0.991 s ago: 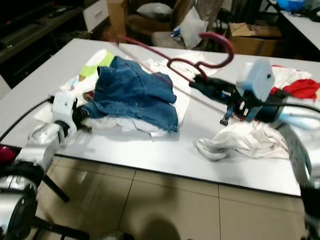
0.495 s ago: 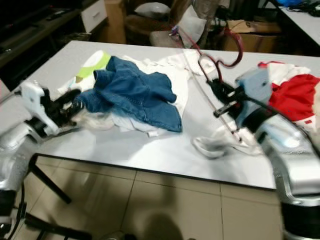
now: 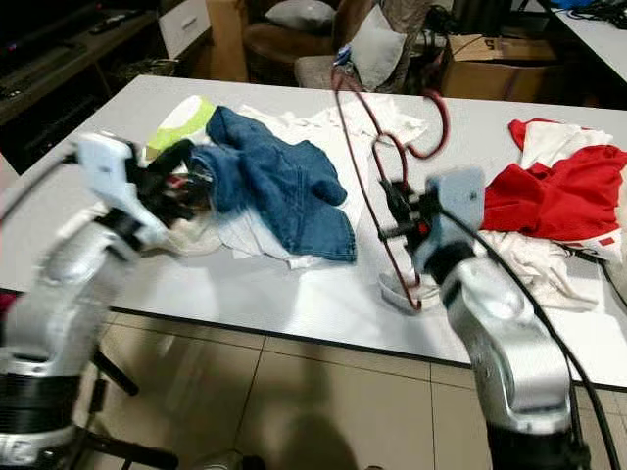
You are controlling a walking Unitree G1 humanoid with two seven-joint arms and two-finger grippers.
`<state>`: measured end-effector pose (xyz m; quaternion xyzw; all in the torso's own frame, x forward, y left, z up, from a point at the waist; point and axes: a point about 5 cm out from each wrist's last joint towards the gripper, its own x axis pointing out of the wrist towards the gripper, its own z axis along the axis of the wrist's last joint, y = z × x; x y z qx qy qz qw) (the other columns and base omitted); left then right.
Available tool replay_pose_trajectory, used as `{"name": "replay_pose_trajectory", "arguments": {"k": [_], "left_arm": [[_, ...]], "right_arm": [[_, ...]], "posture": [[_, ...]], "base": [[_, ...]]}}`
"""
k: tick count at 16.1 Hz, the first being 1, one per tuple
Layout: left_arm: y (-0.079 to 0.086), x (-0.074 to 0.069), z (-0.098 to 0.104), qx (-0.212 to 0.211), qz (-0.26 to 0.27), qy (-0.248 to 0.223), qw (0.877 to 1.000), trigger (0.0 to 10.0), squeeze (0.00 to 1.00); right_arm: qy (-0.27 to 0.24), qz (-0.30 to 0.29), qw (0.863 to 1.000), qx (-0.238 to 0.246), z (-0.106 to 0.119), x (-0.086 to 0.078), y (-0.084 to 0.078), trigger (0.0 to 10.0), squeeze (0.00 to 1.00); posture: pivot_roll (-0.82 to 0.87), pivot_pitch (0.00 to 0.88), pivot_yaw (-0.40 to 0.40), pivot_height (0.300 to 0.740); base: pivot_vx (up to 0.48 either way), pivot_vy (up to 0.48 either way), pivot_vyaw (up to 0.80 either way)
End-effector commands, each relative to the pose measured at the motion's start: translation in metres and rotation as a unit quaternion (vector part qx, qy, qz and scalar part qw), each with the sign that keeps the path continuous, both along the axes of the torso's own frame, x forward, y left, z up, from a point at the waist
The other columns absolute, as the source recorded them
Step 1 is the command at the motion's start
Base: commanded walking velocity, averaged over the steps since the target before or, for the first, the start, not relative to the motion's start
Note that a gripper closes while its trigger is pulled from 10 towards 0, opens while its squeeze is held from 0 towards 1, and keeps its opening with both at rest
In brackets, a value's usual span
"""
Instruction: Hang hanger
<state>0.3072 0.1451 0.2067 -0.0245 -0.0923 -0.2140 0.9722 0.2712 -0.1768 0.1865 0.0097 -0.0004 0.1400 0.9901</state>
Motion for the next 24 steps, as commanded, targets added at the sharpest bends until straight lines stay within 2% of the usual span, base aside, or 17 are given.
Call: {"name": "replay_pose_trajectory", "arguments": {"k": [1,4,7,8,9,10,12,17,22,24], "left_arm": [[-0.004,-0.002,0.002,0.014,0.013,-0.007,1.000,10.0,0.00],[-0.010,-0.003,-0.012,0.026,0.022,0.012,0.999,10.0,0.00],[-0.004,-0.014,-0.038,0.042,0.046,0.048,0.997,10.0,0.00],[-0.003,-0.016,-0.041,0.044,0.047,0.052,0.997,10.0,0.00],[-0.003,-0.019,-0.043,0.046,0.045,0.055,0.996,10.0,0.00],[-0.004,-0.020,-0.046,0.049,0.042,0.057,0.996,10.0,0.00],[-0.005,-0.020,-0.046,0.048,0.043,0.057,0.996,10.0,0.00],[-0.008,-0.022,-0.049,0.049,0.044,0.058,0.996,10.0,0.00],[-0.010,-0.020,-0.050,0.051,0.044,0.057,0.996,10.0,0.00],[-0.006,-0.020,-0.055,0.075,0.053,0.062,0.994,10.0,0.00]], "right_arm": [[0.000,-0.016,1.000,0.010,0.002,-0.002,-0.002,10.0,0.00],[0.004,-0.020,1.000,-0.003,-0.001,-0.006,0.005,10.0,0.00],[0.006,-0.062,0.998,-0.011,-0.005,-0.008,0.005,10.0,0.00],[0.007,-0.058,0.998,-0.004,-0.005,-0.009,0.007,10.0,0.00],[0.005,-0.062,0.998,0.001,-0.004,-0.011,0.008,10.0,0.00],[-0.014,-0.094,0.995,-0.005,-0.002,-0.011,0.005,10.0,0.00],[-0.002,-0.085,0.996,0.010,-0.004,-0.010,0.006,10.0,0.00],[0.006,-0.089,0.996,0.009,-0.010,-0.014,0.007,10.0,0.00],[0.029,-0.090,0.995,-0.012,-0.023,-0.016,0.006,10.0,0.00],[0.037,-0.085,0.995,-0.027,-0.028,-0.017,0.004,10.0,0.00]], "posture": [[-0.10,0.000,0.076,0.740],[-0.13,0.000,0.063,0.740],[-0.14,0.000,0.060,0.740],[-0.14,0.000,0.066,0.740],[-0.14,0.000,0.069,0.740],[-0.14,0.000,0.069,0.740],[-0.13,0.000,0.062,0.740],[-0.12,0.000,0.062,0.740],[-0.12,0.000,0.072,0.740],[-0.11,0.000,0.074,0.740]], "base": [[0.000,0.000,0.00],[0.000,0.000,0.00],[0.000,-0.173,-0.15],[0.000,-0.270,-0.54],[0.000,-0.270,-0.73],[0.000,-0.270,-0.79],[0.000,-0.266,-0.75],[0.000,-0.269,-0.71],[0.000,-0.213,0.00],[0.000,0.000,0.00]]}}
